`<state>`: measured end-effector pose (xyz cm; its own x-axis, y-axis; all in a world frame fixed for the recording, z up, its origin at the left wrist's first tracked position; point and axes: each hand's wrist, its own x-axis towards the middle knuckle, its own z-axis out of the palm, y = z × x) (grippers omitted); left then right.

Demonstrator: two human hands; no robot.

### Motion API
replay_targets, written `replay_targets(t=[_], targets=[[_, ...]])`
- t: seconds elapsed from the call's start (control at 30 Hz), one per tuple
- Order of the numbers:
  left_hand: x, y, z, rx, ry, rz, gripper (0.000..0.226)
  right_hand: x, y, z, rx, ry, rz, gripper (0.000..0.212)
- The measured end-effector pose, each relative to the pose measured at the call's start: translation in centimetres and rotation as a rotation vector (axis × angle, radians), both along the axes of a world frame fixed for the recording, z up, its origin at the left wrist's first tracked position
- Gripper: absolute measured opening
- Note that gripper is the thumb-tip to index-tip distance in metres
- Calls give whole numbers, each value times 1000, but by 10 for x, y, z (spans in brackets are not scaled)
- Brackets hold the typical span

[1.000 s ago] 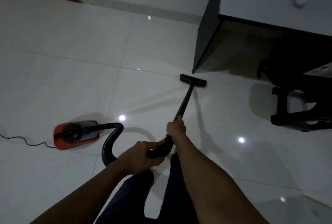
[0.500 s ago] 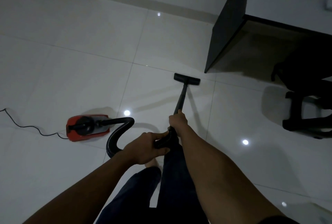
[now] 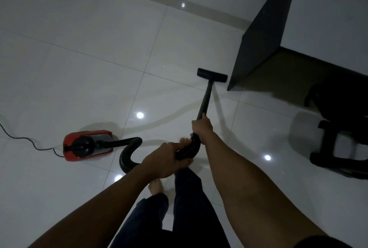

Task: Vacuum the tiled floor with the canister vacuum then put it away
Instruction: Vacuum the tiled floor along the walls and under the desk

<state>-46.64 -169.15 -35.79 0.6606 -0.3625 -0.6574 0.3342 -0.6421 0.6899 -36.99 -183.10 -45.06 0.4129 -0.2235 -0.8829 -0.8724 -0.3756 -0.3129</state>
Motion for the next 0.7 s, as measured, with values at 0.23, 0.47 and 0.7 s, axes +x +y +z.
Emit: replay_targets(t=[0.23,0.47,0.7], targets=[[47,-18,15,17,-34,66,70,54,-12,5,-1,14,5,74],[67,14,38,35,-107,181,65,89,33,19,61,-5,118,77],[69,74,70,164,-287,374,63,122,125,49,290,-11,277,78]])
